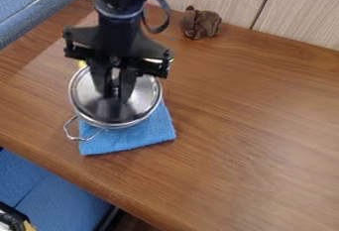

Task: Put the silver lid on top of the silver pot

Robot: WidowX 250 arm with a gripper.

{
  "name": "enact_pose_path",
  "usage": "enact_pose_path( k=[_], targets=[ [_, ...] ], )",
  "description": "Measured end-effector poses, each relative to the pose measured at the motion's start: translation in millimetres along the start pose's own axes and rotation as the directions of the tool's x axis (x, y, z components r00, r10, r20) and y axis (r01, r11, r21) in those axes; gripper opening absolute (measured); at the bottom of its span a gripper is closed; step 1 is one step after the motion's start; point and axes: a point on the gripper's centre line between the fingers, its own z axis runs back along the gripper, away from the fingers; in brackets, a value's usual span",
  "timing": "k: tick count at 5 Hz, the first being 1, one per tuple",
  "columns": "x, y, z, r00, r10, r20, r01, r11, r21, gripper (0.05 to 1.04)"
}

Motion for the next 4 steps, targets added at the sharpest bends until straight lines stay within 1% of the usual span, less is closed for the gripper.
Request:
enact_pose_path(
  k=[2, 3, 4],
  targets=[
    [0, 2, -15, 1.0, -0.005, -0.031, 0.005, 1.0, -0.004, 0.283],
    [4, 3, -19, 1.0, -0.019, -0.025, 0.019, 1.0, 0.003, 0.288],
    [6, 5, -21, 0.999, -0.019, -0.034, 0.019, 1.0, 0.001, 0.357]
  ],
)
